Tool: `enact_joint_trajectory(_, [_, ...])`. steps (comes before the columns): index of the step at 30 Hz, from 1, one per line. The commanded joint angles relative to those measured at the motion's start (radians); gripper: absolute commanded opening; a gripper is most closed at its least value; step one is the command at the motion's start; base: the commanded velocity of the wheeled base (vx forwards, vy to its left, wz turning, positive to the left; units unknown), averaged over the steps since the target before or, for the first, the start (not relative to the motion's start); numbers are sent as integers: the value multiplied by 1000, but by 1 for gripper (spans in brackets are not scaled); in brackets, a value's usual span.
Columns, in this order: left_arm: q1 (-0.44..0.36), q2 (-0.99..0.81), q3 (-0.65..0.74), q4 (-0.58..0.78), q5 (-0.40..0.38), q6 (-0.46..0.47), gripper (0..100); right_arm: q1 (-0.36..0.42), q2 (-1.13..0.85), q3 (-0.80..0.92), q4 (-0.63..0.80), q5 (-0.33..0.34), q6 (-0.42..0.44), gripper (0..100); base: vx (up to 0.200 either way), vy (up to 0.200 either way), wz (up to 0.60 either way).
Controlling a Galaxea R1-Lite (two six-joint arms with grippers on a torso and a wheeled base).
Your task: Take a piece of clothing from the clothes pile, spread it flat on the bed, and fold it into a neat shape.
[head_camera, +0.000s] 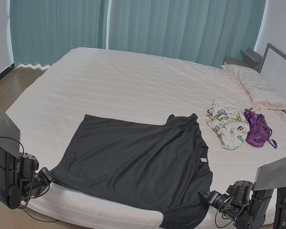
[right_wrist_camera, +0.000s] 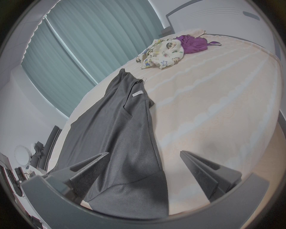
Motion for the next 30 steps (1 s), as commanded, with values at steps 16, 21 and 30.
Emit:
enact_joint_trajectory(16, [15,-15,9,0,-7,-10,0,-17,40,-243,216,52,-26,0,0,0,0])
enact_joint_trajectory(21, [11,-12,10,-1,-6,-10,0,-37,49,-329,236,51,-26,0,0,0,0])
enact_joint_trajectory(30, [6,-12,10,0,-1,-8,0,-63,36,-513,325,51,-81,0,0,0,0])
